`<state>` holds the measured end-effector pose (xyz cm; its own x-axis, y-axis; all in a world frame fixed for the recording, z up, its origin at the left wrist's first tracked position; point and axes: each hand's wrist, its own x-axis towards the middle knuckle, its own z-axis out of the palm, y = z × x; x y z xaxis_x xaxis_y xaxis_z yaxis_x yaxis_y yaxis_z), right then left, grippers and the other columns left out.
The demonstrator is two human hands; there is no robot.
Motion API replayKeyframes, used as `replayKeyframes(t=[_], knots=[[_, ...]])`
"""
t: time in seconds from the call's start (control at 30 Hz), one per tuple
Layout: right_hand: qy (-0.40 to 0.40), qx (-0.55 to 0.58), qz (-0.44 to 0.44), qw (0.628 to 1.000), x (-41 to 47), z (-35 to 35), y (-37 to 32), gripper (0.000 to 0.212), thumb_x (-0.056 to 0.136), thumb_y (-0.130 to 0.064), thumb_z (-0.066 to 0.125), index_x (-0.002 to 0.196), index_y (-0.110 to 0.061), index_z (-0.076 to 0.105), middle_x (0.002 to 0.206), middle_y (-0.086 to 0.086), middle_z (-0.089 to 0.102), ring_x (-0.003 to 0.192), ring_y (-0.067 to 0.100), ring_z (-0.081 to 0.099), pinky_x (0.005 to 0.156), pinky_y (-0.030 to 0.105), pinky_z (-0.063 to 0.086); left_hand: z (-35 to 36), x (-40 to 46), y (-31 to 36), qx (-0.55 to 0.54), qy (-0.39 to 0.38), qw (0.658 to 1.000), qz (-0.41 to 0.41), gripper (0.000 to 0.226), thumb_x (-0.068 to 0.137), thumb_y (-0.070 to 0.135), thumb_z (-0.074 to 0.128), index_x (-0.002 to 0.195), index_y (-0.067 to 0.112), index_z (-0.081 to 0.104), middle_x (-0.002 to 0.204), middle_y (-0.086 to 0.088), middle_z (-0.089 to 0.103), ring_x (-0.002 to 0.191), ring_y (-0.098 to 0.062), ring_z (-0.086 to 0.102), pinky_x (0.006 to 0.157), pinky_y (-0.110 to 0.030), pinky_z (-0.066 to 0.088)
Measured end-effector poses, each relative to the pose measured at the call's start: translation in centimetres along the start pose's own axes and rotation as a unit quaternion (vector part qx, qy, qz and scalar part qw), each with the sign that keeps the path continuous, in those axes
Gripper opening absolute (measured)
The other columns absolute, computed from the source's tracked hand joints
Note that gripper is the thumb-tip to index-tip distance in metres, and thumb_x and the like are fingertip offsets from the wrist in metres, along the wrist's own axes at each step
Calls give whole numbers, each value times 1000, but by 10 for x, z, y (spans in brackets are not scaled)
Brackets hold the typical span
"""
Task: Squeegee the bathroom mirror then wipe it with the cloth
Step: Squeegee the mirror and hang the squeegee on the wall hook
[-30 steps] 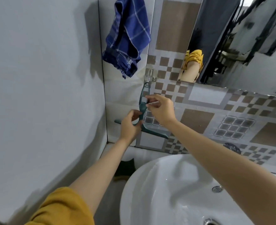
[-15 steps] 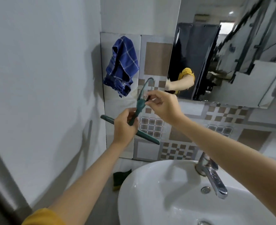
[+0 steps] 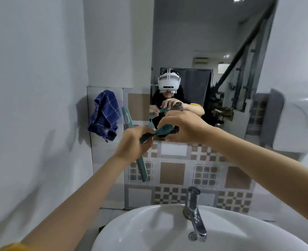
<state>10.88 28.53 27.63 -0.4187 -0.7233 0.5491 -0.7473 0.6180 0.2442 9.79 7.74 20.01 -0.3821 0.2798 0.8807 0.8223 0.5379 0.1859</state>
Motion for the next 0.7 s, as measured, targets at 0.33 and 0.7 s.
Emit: replayKeyframes(t=[0.33,0.7], knots=[[144,-155,36,977,-32,-87,63,29,80,-31,74,109,-27,71,84,-1,61,62,9,43,45,20,32,1,82,49,127,76,987,62,50,87,32,57,125,0,52,135,-18,50,124,-25,48,103,-33,39],[204,-228,31,952,26,-179,123,34,86,-49,51,105,-31,71,78,2,57,48,21,48,43,21,36,10,144,19,255,66,965,3,85,74,49,63,138,4,33,144,-11,39,131,-24,37,105,-28,27]])
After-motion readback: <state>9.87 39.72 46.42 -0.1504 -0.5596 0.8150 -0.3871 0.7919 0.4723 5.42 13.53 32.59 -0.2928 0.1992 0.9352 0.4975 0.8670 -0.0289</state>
